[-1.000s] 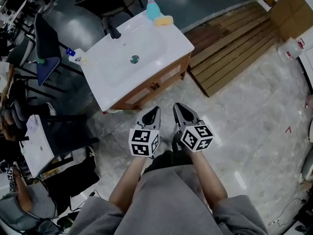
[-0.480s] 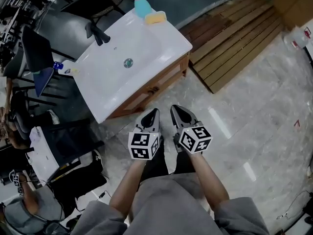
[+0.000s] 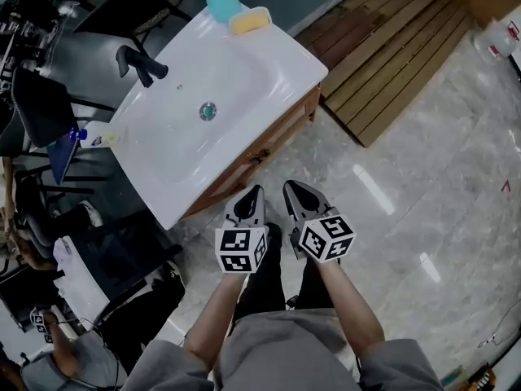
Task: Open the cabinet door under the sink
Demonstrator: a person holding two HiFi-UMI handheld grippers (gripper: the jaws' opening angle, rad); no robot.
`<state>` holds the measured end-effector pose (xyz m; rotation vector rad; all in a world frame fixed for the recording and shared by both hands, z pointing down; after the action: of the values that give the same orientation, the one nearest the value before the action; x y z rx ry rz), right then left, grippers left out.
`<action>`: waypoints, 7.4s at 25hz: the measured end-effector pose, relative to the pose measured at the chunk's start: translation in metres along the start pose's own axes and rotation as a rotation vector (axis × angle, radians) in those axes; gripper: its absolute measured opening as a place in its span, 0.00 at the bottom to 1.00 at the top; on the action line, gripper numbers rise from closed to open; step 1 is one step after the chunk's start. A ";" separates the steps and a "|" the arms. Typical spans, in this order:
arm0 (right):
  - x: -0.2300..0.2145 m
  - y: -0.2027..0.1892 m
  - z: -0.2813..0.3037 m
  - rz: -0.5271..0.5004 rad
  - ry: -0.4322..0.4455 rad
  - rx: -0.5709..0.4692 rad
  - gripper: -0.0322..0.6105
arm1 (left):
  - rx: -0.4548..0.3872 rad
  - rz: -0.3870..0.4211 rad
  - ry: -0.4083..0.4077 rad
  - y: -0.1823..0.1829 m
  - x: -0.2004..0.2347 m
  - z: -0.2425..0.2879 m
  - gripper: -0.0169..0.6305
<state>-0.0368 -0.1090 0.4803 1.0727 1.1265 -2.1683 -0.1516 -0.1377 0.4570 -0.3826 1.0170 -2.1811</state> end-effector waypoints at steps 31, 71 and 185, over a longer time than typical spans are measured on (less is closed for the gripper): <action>-0.130 -0.076 0.132 0.091 0.040 0.011 0.17 | 0.061 0.051 -0.036 -0.107 0.037 0.118 0.04; -0.166 -0.102 0.195 0.112 0.122 -0.001 0.18 | 0.148 0.092 -0.080 -0.146 0.050 0.153 0.04; -0.329 0.071 -0.073 -0.119 -0.137 -0.003 0.07 | 0.086 -0.018 -0.285 -0.092 -0.176 0.202 0.04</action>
<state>0.2352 -0.0716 0.6873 0.8605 1.1564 -2.2931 0.0365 -0.0862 0.6620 -0.6428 0.7635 -2.1032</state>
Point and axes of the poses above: the fingertips, and each gripper's own axes: z forward along the fingers, x to its left, y out of its top, the point moved 5 cm from there along -z, backward along the fingers, and after that the axes turned 14 degrees about z, right-handed, at the moved point
